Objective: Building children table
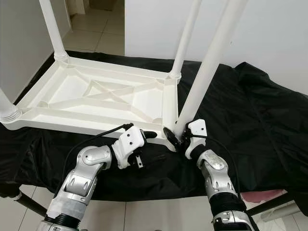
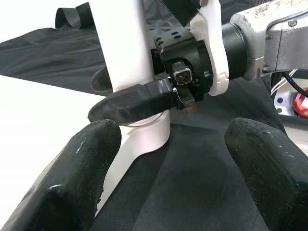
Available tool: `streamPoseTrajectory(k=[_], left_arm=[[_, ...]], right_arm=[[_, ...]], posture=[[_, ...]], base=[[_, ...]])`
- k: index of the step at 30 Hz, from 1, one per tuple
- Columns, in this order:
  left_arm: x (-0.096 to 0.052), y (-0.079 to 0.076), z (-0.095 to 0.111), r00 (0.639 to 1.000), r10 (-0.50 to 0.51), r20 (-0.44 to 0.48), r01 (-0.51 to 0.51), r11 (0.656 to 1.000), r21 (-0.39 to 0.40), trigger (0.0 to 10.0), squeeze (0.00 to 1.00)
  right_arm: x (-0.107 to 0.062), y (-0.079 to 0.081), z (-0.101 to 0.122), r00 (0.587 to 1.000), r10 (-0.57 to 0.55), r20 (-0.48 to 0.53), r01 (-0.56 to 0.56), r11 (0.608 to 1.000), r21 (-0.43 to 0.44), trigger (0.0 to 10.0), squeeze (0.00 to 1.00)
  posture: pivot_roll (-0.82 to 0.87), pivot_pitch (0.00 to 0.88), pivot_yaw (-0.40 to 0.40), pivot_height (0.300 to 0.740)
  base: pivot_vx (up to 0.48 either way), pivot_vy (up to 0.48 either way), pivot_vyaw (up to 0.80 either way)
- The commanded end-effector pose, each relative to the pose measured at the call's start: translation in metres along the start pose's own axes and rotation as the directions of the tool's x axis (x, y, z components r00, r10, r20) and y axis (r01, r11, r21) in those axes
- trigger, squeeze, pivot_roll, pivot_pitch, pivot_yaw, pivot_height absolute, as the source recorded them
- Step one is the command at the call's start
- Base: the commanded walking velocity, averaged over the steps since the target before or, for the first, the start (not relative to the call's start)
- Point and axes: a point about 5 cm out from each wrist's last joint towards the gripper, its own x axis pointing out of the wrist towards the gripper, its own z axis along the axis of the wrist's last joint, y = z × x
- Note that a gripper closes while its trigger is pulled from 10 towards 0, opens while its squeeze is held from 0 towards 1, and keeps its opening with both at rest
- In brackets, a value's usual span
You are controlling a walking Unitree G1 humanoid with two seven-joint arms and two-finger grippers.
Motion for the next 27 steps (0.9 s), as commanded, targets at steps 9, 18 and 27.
streamPoseTrajectory(k=[9,18,27], left_arm=[[0.004,0.006,-0.002,0.979,0.202,-0.003,-0.202,0.979,-0.008,10.0,0.00],[0.005,0.004,-0.002,0.980,0.199,-0.003,-0.199,0.980,-0.010,10.0,0.00],[0.005,0.004,-0.003,0.980,0.200,-0.004,-0.200,0.980,-0.008,10.0,0.00]], right_arm=[[-0.007,0.006,-0.009,0.988,-0.149,-0.047,0.151,0.988,0.028,10.0,0.00],[-0.005,0.016,-0.008,0.950,-0.308,-0.053,0.311,0.946,0.088,10.0,0.00],[0.007,0.048,-0.001,0.807,-0.588,-0.058,0.584,0.779,0.228,10.0,0.00]], posture=[[-0.01,0.000,-0.093,0.740],[-0.01,0.000,-0.097,0.740],[0.00,0.000,-0.104,0.740]], base=[[0.000,0.000,0.00],[0.000,0.000,0.00],[0.000,0.000,0.00]])
